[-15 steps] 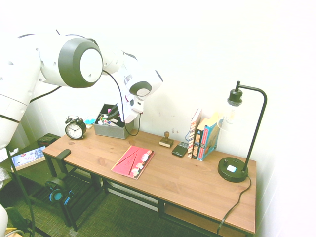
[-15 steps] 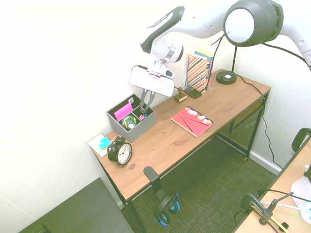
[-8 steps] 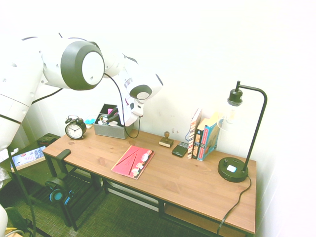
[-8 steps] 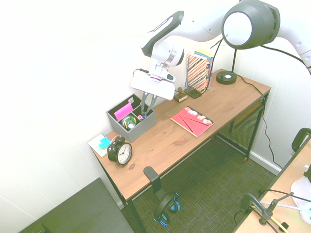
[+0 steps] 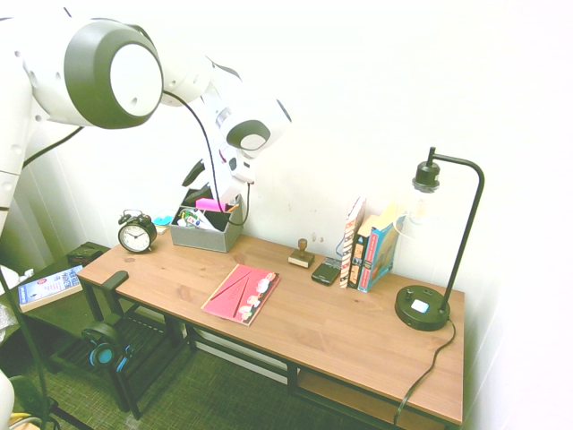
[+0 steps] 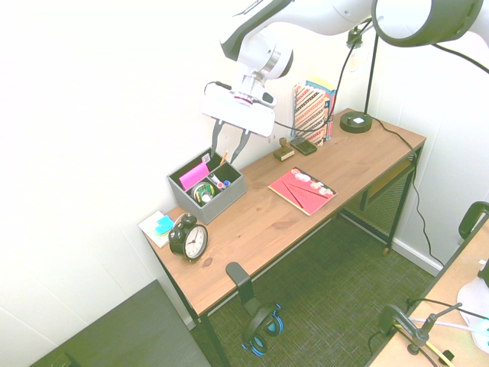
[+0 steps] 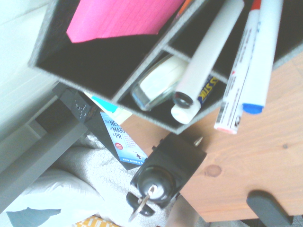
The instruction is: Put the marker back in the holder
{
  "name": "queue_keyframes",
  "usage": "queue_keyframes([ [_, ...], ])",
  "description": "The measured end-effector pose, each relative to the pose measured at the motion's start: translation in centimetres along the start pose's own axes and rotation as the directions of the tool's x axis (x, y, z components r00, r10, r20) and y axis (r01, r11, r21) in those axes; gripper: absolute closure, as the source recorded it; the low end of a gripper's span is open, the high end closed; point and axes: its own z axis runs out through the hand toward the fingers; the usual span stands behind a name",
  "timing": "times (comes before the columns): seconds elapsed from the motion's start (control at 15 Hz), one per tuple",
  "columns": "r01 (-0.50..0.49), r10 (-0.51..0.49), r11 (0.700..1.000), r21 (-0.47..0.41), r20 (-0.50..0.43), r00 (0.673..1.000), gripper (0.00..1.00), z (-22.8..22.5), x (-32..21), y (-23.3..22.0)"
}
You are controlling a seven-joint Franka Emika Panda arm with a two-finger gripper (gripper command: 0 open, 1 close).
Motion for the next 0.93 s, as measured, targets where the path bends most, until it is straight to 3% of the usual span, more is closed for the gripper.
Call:
queue_keyframes([
  [0.2, 0.091, -0.102, 0.993, -0.080, -0.154, 0.983, 0.00, -1.4, -5.7, 3.0],
  [0.4, 0.157, -0.210, 0.970, -0.185, -0.322, 0.923, 0.00, -2.3, -10.4, 8.1],
  [0.6, 0.171, -0.291, 0.945, -0.280, -0.475, 0.830, 0.00, -2.5, -9.2, 13.1],
  [0.73, 0.171, -0.338, 0.929, -0.328, -0.568, 0.751, 0.00, -2.0, -7.3, 15.7],
  [0.93, 0.238, -0.377, 0.926, -0.293, -0.674, 0.635, 0.00, -2.8, -5.9, 17.9],
])
